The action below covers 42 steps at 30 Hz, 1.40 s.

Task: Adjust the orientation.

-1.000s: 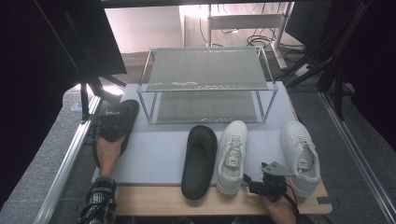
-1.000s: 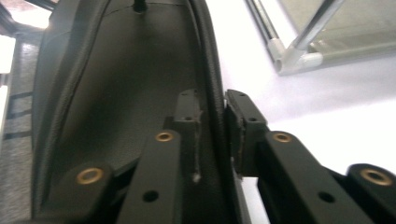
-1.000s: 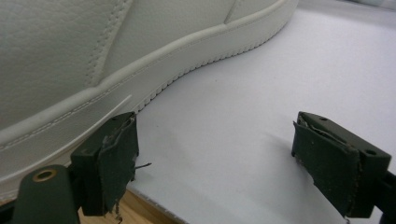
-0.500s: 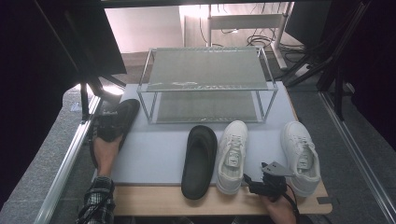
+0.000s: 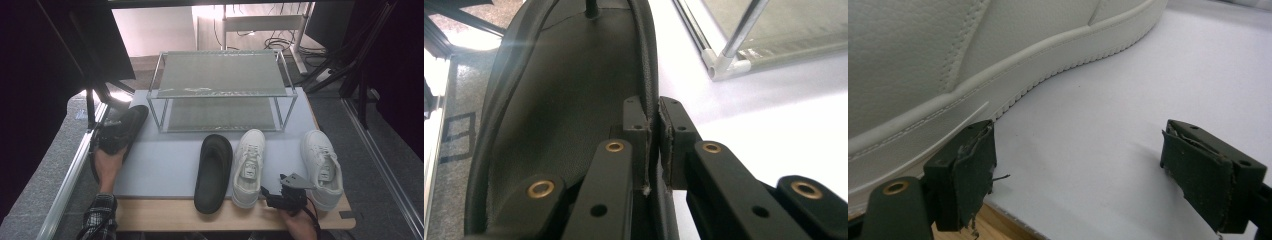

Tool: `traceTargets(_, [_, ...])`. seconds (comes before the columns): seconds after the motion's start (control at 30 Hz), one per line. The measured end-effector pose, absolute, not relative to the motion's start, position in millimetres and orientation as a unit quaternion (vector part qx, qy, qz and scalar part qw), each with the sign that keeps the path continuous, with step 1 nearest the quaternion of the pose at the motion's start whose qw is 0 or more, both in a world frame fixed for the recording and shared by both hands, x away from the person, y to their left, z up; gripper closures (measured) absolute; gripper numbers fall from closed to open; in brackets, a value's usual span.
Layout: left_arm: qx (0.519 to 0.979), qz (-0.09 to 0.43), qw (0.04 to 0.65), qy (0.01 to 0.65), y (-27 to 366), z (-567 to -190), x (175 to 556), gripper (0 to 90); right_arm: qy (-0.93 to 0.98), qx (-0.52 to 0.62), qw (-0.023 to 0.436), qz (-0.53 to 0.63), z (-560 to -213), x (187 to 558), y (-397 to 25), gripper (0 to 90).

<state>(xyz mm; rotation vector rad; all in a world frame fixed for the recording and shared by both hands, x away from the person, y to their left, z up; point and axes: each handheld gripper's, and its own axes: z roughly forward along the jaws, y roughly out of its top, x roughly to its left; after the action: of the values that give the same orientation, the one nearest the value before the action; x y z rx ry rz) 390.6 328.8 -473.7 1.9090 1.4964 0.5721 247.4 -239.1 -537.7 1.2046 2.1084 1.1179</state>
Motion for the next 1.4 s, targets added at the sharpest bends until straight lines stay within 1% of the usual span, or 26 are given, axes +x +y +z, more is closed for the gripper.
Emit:
traceTargets(0.47, [0.733,0.223,0.324,0.554,335,-462,366,82.5,0.767,0.438,0.232,0.407,-538,247,-239,14.8])
traceTargets(1.03, [0.747,0.228,0.332,0.529,329,-455,339,81.8,0.768,0.438,0.232,0.406,-538,247,-239,14.8])
traceTargets(1.4, [0.756,0.224,0.340,0.513,327,-454,313,81.7,0.768,0.438,0.232,0.406,-538,247,-239,14.8])
